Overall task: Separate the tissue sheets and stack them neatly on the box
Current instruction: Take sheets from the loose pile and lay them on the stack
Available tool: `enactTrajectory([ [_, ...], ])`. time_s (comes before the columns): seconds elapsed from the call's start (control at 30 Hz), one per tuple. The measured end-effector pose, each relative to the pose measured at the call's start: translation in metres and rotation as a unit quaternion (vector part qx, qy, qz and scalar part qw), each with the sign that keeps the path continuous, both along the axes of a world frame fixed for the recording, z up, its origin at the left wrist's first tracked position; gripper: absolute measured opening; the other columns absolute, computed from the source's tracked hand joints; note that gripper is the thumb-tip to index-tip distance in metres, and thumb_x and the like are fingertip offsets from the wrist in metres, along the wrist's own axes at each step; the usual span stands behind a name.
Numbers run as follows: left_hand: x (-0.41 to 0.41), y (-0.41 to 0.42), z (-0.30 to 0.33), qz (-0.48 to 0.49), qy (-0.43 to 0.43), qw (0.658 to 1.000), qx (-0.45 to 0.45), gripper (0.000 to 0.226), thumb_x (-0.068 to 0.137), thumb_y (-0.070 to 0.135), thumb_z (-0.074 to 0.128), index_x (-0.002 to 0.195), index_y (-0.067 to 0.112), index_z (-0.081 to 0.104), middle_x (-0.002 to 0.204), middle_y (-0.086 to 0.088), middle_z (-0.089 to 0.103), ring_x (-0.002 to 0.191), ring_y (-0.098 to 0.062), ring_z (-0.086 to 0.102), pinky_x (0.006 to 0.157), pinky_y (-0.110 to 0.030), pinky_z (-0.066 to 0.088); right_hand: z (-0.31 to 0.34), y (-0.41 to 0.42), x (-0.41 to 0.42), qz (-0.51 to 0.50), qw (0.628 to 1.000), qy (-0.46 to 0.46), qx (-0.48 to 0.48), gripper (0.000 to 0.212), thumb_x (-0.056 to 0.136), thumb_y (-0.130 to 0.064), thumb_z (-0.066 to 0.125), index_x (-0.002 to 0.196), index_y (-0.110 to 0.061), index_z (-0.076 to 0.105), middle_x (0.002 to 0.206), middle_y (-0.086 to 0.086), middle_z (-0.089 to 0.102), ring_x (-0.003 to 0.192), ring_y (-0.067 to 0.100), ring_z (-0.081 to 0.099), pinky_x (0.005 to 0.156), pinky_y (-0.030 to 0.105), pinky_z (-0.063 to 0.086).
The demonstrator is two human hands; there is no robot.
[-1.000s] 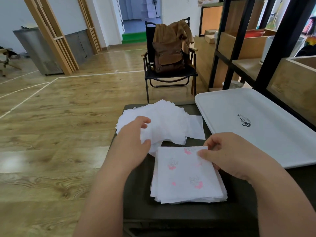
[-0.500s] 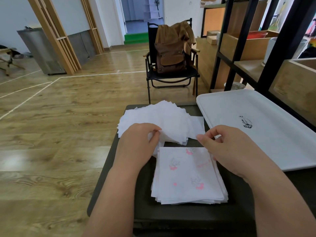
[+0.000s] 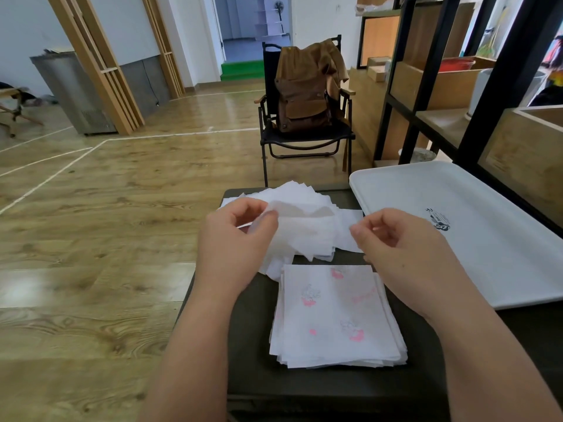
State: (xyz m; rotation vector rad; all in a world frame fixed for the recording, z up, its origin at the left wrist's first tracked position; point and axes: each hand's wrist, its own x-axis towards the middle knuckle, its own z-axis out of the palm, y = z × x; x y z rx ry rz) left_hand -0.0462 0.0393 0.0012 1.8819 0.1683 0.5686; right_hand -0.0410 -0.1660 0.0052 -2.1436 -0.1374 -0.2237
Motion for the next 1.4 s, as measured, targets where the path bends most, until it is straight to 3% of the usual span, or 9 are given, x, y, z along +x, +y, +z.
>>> enactTrajectory([
  [0.2,-0.012,-0.005,0.024,-0.113,0.051,0.959,-0.257,0.016,0.097,0.023,0.061,0.093,0.023,0.077,0.101,-0.007,0.076,0.096,-0.030,0.071,0.085,-0.048,0.056,0.007,0.015,-0.004,0.063,0.991,-0.062,0.101,0.027,0.081,-0.049,0.059,0.107,-0.047,0.052,0.101,-0.030,0.059,0.099,-0.016,0.053,0.066,0.002,0.044],
  [0.37,-0.018,-0.006,0.032,-0.154,0.071,0.928,-0.331,0.019,0.090,0.026,0.064,0.100,0.016,0.076,0.103,-0.009,0.076,0.092,-0.024,0.074,0.072,-0.037,0.062,0.007,0.020,-0.008,0.133,0.973,0.004,0.188,0.044,0.082,-0.045,0.068,0.110,-0.060,0.037,0.093,-0.035,0.063,0.089,-0.022,0.056,0.055,0.001,0.044],
  [0.5,-0.018,-0.007,0.030,-0.103,0.075,0.960,-0.248,0.014,0.096,0.026,0.060,0.093,0.025,0.074,0.092,-0.001,0.078,0.077,-0.017,0.074,0.062,-0.033,0.059,0.012,0.019,-0.011,0.147,0.956,0.013,0.253,0.049,0.088,-0.030,0.067,0.114,-0.059,0.037,0.090,-0.016,0.075,0.082,0.005,0.072,0.061,0.022,0.058],
  [0.6,-0.018,-0.005,0.027,-0.073,0.065,0.982,-0.164,0.020,0.090,0.033,0.065,0.108,0.043,0.062,0.088,0.002,0.077,0.076,-0.018,0.072,0.074,-0.045,0.057,0.013,0.017,-0.011,0.118,0.959,-0.009,0.257,0.048,0.090,-0.027,0.066,0.115,-0.058,0.040,0.086,-0.008,0.076,0.078,0.011,0.073,0.064,0.031,0.061],
  [0.77,-0.026,0.001,0.032,-0.183,0.040,0.980,-0.063,0.024,0.088,0.028,0.068,0.106,0.044,0.070,0.080,-0.016,0.071,0.074,-0.017,0.069,0.078,-0.037,0.060,0.012,0.012,-0.009,0.098,0.966,-0.064,0.230,0.025,0.088,-0.030,0.065,0.105,-0.049,0.063,0.072,-0.007,0.069,0.071,0.015,0.065,0.059,0.022,0.053],
  [0.9,-0.027,0.002,0.034,-0.207,0.041,0.976,-0.057,0.033,0.080,0.006,0.078,0.099,0.034,0.076,0.093,0.008,0.077,0.082,-0.013,0.075,0.067,-0.018,0.057,0.011,0.010,-0.007,0.116,0.970,-0.056,0.207,0.027,0.081,-0.024,0.071,0.099,-0.045,0.070,0.094,-0.013,0.072,0.088,0.010,0.068,0.073,0.030,0.059],
  [1.1,-0.025,0.004,0.030,-0.175,0.033,0.984,-0.022,0.036,0.077,0.008,0.081,0.094,0.039,0.075,0.090,0.006,0.076,0.080,-0.021,0.072,0.074,-0.029,0.061,0.009,0.011,-0.007,0.092,0.983,-0.058,0.150,0.030,0.079,-0.019,0.078,0.091,-0.046,0.073,0.090,-0.016,0.071,0.080,0.007,0.066,0.068,0.022,0.058],
  [1.27,-0.025,0.005,0.031,-0.127,0.017,0.990,0.053,0.027,0.075,0.022,0.082,0.087,0.046,0.076,0.060,0.012,0.048,0.054,-0.004,0.040,0.050,-0.011,0.038,0.010,0.011,-0.007,0.050,0.989,-0.077,0.114,0.025,0.076,-0.029,0.078,0.084,-0.050,0.069,0.076,-0.024,0.067,0.074,0.000,0.062,0.060,0.009,0.050],
  [1.4,-0.025,0.005,0.031,-0.100,-0.007,0.991,0.089,0.015,0.077,0.031,0.080,0.082,0.045,0.077,0.052,0.017,0.035,0.049,-0.004,0.032,0.047,-0.010,0.028,0.008,0.011,-0.005,0.027,0.991,-0.094,0.092,0.008,0.075,-0.039,0.074,0.080,-0.044,0.073,0.076,-0.024,0.067,0.072,0.002,0.061,0.058,0.010,0.046],
])
